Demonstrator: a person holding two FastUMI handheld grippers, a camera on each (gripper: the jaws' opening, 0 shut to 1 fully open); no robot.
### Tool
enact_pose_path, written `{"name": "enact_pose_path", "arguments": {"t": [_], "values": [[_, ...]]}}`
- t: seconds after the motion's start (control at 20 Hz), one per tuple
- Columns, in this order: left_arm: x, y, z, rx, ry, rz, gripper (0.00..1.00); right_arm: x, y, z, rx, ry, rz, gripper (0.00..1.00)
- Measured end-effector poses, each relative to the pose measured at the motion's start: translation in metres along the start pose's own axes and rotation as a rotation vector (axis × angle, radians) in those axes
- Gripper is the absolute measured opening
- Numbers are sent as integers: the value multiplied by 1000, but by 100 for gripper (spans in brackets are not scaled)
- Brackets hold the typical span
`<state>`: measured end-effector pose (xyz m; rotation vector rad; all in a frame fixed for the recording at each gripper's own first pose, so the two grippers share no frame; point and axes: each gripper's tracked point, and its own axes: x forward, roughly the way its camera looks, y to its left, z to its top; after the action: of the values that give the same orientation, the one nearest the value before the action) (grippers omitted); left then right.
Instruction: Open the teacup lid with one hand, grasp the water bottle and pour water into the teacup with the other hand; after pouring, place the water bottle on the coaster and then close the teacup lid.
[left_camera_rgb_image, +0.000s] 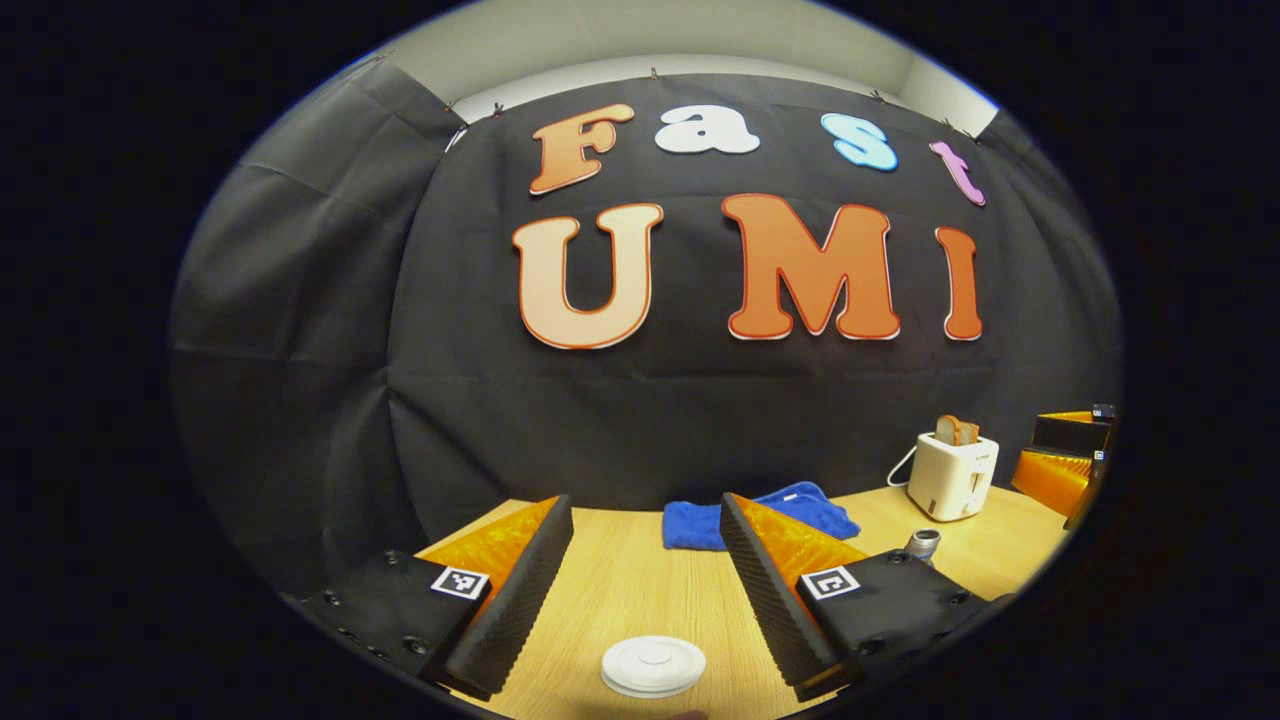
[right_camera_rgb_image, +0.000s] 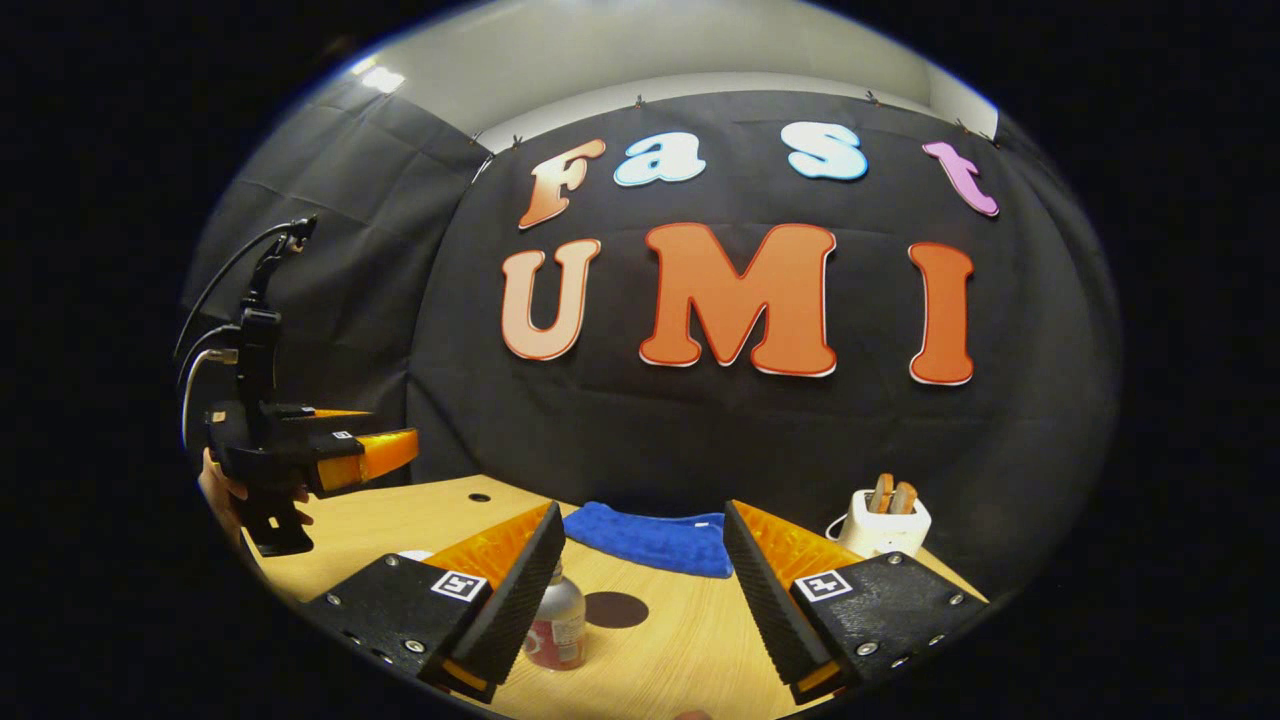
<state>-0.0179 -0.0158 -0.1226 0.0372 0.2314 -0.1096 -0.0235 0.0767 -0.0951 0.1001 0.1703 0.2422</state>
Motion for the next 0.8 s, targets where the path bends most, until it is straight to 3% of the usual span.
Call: {"name": "enact_pose_path", "arguments": {"t": [0.05,0.4,0.8], "values": [[2,-1,-11,2,17,-3,100,0,6,-13,3,31,16,96],[3,2,-66,10,131,-31,98,3,35,-61,-13,131,80,96],[6,-3,-131,15,281,-50,95,18,49,-110,-9,249,103,96]]}}
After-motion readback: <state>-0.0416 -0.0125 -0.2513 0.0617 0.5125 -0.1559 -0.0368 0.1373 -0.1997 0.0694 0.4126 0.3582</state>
